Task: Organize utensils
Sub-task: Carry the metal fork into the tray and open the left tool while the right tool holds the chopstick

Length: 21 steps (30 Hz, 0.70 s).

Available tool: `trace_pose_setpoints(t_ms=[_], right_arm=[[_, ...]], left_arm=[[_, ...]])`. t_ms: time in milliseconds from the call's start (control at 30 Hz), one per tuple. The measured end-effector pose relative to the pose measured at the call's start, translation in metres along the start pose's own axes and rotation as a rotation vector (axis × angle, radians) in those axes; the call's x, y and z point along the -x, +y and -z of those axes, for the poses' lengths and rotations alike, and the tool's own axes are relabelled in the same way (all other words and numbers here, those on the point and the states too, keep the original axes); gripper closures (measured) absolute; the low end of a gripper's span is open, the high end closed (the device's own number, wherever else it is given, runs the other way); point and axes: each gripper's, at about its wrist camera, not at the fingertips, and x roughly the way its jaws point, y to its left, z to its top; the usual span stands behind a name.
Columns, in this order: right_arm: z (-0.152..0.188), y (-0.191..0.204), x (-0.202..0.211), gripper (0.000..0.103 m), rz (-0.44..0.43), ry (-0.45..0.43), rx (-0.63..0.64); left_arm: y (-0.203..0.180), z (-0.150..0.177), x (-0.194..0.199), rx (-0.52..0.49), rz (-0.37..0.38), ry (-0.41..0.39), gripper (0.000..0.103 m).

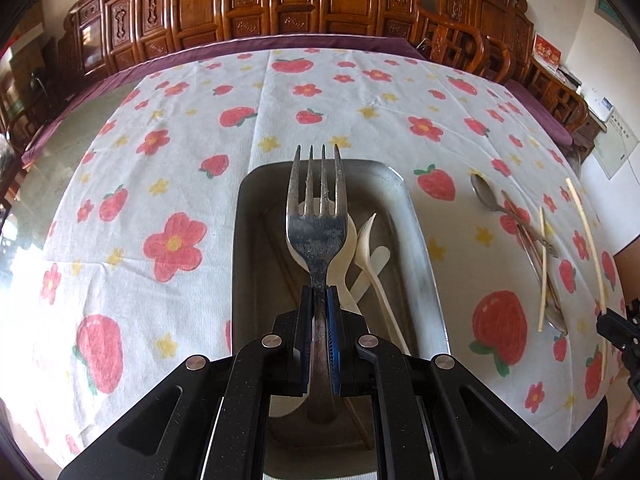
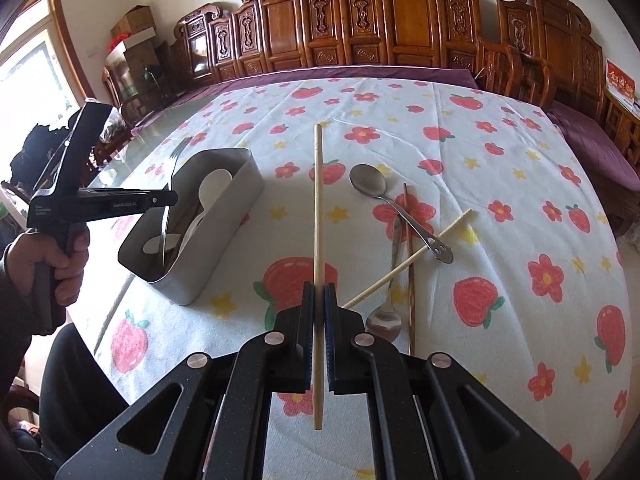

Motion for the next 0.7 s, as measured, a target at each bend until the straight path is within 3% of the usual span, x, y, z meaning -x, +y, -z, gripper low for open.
trace_pose_setpoints(t_ms=[533, 700], right_arm=[[0.002, 0.002, -0.009, 0.097, -0.010, 0.018, 0.002], [-0.001, 0.013, -0.010, 0.097, -0.017, 0.019, 0.017]], left_arm=[[-0.003, 0.013, -0.027, -0.007, -0.008, 0.070, 0.097], [0.000, 0.014, -0.014, -0.009, -0.004, 0.043, 0.096]])
